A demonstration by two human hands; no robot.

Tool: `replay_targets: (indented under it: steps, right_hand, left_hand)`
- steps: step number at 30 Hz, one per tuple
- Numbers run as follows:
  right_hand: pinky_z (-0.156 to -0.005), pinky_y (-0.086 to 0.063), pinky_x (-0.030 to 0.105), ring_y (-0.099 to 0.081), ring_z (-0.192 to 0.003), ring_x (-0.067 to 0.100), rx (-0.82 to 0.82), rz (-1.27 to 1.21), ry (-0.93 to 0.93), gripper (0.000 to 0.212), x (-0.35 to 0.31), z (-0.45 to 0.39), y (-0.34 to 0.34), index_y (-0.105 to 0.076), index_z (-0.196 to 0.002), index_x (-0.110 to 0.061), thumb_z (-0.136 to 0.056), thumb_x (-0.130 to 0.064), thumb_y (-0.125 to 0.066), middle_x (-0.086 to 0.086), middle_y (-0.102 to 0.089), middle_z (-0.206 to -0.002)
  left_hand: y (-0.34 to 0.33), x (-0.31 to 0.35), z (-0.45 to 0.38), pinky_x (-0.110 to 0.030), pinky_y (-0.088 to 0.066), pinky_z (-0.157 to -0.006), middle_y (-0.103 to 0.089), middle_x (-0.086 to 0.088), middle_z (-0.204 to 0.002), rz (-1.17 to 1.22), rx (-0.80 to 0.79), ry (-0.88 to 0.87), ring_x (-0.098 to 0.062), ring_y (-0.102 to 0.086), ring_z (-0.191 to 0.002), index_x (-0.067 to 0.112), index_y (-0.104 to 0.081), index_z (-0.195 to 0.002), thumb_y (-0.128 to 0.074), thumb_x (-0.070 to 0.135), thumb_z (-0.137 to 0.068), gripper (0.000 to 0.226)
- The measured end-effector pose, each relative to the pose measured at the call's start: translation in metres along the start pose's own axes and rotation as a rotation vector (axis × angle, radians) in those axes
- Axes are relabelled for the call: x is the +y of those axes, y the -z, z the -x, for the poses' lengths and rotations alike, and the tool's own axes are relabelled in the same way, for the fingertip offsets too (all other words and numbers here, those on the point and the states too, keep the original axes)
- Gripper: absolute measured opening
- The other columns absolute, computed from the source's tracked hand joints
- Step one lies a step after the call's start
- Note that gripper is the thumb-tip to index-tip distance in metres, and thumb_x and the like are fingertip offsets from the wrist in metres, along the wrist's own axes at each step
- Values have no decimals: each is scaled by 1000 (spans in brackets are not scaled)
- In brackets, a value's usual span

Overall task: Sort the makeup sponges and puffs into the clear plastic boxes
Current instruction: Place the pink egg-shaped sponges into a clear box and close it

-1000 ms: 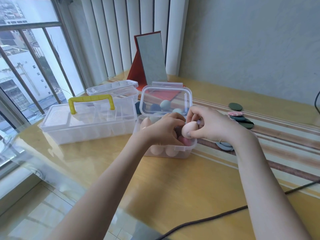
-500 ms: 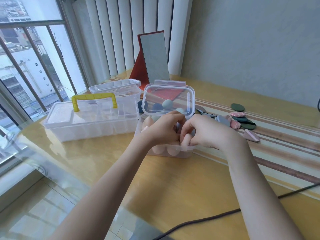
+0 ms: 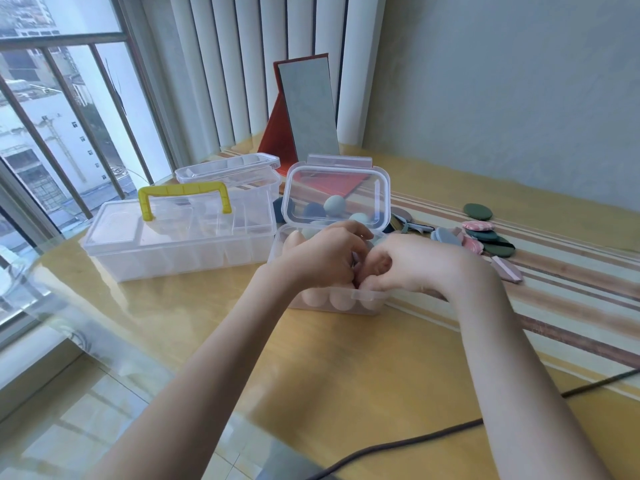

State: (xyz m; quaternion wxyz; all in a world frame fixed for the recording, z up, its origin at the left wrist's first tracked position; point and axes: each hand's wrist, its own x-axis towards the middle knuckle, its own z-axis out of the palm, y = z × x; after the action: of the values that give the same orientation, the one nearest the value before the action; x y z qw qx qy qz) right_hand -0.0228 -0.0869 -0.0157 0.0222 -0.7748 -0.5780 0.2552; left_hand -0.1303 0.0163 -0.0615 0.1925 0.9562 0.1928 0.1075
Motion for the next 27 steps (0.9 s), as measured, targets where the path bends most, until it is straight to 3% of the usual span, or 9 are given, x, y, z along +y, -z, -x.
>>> replay_targets:
  steps: [4, 6, 8, 11, 14, 18, 22, 25, 27]
  right_hand:
    - [-69, -50, 34, -64, -89, 25, 63, 125, -10, 11, -4, -7, -8, -66, -90, -19, -84, -12, -60, 5, -68, -95]
    - [-75, -54, 37, -65, -86, 23, 71, 47, -18, 12, 0, -6, -5, -69, -85, -21, -80, -11, -66, 2, -69, -88]
    - [-74, -54, 37, -66, -83, 24, 74, -44, -49, 12, 3, -5, -3, -67, -75, -23, -77, -12, -72, 1, -68, -81]
    - [-66, -41, 27, -56, -83, 22, 153, 155, -117, 13, -8, -8, -12, -59, -78, -24, -84, -13, -62, -2, -62, -87]
    - [-75, -29, 27, -49, -89, 20, 239, 281, -119, 14, -16, -8, -18, -57, -94, -28, -89, -15, -55, -4, -52, -91]
    - [-64, -42, 28, -56, -79, 19, 94, 37, -61, 21, -3, 0, -4, -54, -78, -32, -83, -18, -70, -6, -58, -83]
    - [-71, -51, 31, -64, -83, 19, 79, -15, -2, 14, -1, 3, -1, -67, -79, -31, -81, -19, -75, -10, -63, -82]
    - [-66, -51, 30, -62, -72, 17, 80, -20, -33, 12, 1, 1, -3, -73, -79, -30, -81, -18, -73, -6, -70, -86]
    - [-58, -44, 25, -58, -70, 18, 92, 64, -57, 24, 1, -4, -7, -68, -69, -36, -83, -16, -70, -5, -70, -87]
  left_hand:
    - [4, -2, 4, 4, -18, -72, -43, 12, -139, -75, -25, -19, -6, -42, -120, 19, -73, -100, -54, 22, -88, 22]
    - [8, -5, 6, -21, -25, -95, -40, 15, -140, -54, -87, 24, -8, -38, -126, 33, -70, -88, -59, 28, -83, 13]
    - [10, -4, 7, -40, -33, -97, -38, 15, -141, -49, -141, 48, -9, -35, -129, 41, -66, -83, -63, 30, -79, 13]
    - [7, 0, 5, -28, -26, -80, -37, 13, -143, -109, -115, 28, -9, -33, -129, 31, -68, -87, -58, 24, -84, 13]
    - [3, -6, 9, -38, -33, -90, -43, 14, -138, -89, -63, 22, -8, -37, -126, 25, -68, -86, -58, 38, -84, 17]
    - [15, -9, 17, -33, -36, -98, -46, 15, -136, 9, -133, 28, -3, -43, -111, 33, -70, -87, -67, 45, -79, 14]
    - [28, -6, 11, -7, -40, -74, -50, 10, -131, -42, -260, -22, -6, -49, -100, 24, -75, -97, -69, 35, -82, 19]
    - [31, -9, 7, -30, -51, -87, -41, 12, -138, -65, -340, -10, -8, -43, -109, 26, -74, -99, -68, 36, -83, 20]
    - [24, -7, 4, -27, -40, -95, -40, 9, -136, -102, -283, -16, -10, -35, -119, 25, -73, -97, -64, 34, -87, 16]
